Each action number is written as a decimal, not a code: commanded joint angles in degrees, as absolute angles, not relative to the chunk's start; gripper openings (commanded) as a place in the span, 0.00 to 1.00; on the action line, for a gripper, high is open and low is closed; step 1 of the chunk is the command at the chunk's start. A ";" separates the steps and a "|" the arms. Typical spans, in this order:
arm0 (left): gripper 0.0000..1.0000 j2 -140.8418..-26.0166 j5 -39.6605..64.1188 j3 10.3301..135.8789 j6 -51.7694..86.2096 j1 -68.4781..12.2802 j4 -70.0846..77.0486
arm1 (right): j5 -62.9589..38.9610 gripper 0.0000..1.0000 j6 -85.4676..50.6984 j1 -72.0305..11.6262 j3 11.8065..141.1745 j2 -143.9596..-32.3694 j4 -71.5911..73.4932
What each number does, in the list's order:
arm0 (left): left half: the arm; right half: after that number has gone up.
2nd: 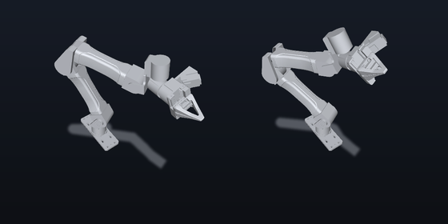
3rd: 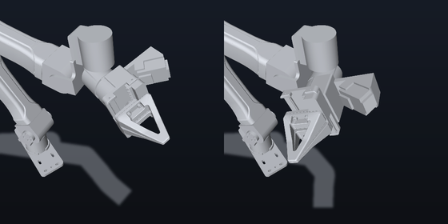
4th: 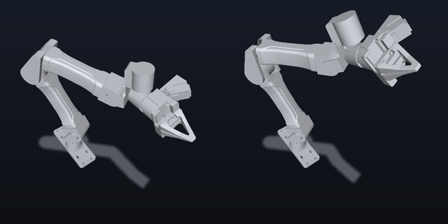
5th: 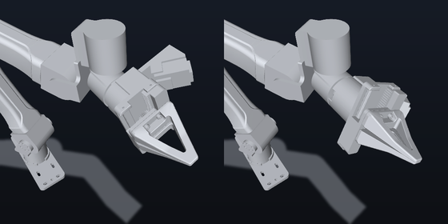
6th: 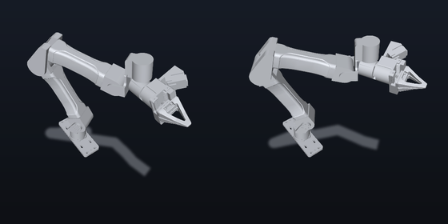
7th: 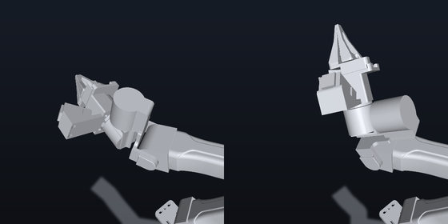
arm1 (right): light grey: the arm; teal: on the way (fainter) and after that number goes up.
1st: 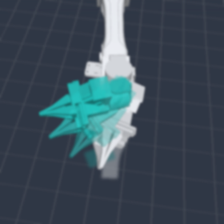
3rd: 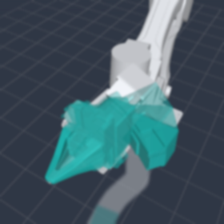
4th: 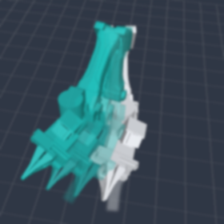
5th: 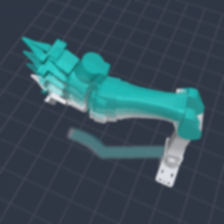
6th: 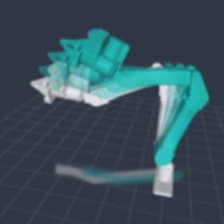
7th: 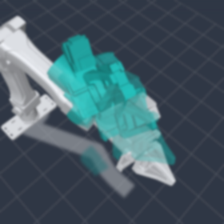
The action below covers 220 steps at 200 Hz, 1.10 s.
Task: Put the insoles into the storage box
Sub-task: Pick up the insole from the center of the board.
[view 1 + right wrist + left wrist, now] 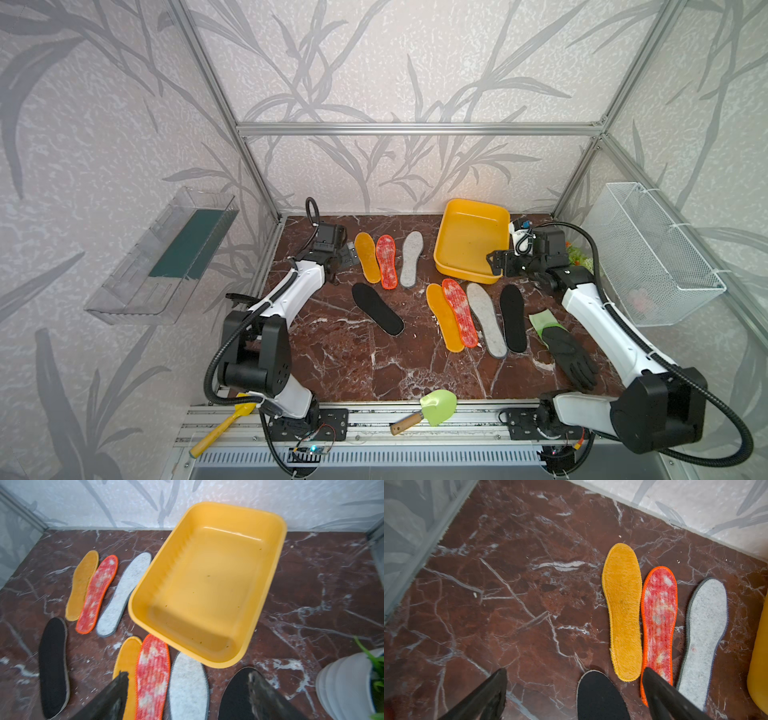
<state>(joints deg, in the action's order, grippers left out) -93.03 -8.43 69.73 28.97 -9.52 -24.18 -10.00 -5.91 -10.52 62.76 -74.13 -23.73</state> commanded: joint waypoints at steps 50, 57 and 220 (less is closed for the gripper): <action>0.99 -106.66 -0.43 80.15 41.33 -10.22 -36.48 | -7.35 0.89 -12.55 -18.30 67.47 -71.41 -38.66; 1.00 -107.85 0.15 80.55 41.87 -10.23 -36.62 | -7.02 0.89 -12.91 -18.52 67.08 -70.94 -38.82; 0.71 -124.48 1.05 98.22 42.52 -11.43 -43.93 | -5.45 0.85 -14.12 -19.24 62.70 -65.57 -38.45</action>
